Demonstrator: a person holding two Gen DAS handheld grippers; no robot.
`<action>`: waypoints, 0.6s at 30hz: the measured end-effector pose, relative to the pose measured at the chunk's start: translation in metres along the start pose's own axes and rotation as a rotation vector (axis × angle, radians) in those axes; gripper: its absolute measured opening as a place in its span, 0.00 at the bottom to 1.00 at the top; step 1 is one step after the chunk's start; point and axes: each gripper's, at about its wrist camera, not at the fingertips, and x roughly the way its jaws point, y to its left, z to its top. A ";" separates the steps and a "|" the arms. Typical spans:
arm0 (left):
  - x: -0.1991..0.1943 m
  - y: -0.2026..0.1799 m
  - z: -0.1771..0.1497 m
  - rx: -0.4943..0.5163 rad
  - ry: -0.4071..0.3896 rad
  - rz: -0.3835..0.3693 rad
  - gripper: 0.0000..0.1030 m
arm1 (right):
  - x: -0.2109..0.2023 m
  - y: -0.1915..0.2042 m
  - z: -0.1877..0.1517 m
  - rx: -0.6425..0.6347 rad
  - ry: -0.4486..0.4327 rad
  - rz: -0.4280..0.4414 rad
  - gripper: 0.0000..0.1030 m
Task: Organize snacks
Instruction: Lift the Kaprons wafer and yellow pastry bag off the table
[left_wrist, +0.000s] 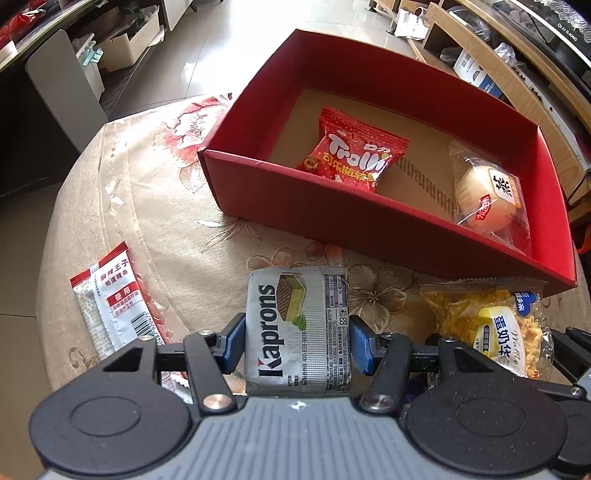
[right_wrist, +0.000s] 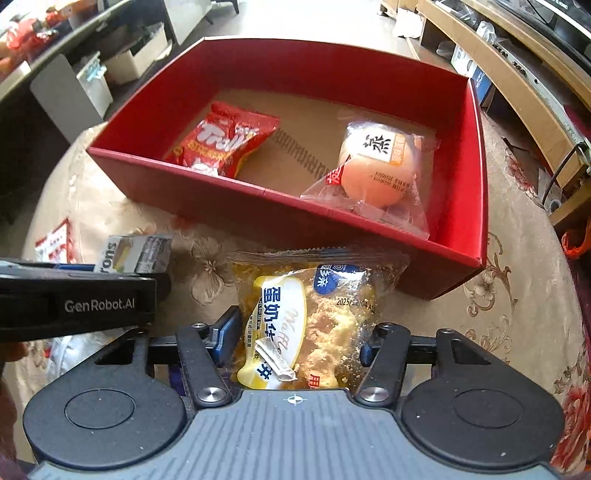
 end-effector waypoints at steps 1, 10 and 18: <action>0.000 0.000 0.000 -0.001 0.000 -0.002 0.52 | -0.002 0.000 0.000 0.000 -0.004 0.004 0.64; -0.010 -0.001 0.000 0.007 -0.022 -0.022 0.52 | -0.020 -0.007 -0.001 0.015 -0.046 0.013 0.64; -0.019 -0.001 -0.001 0.015 -0.036 -0.030 0.52 | -0.027 -0.007 0.000 0.012 -0.067 0.021 0.64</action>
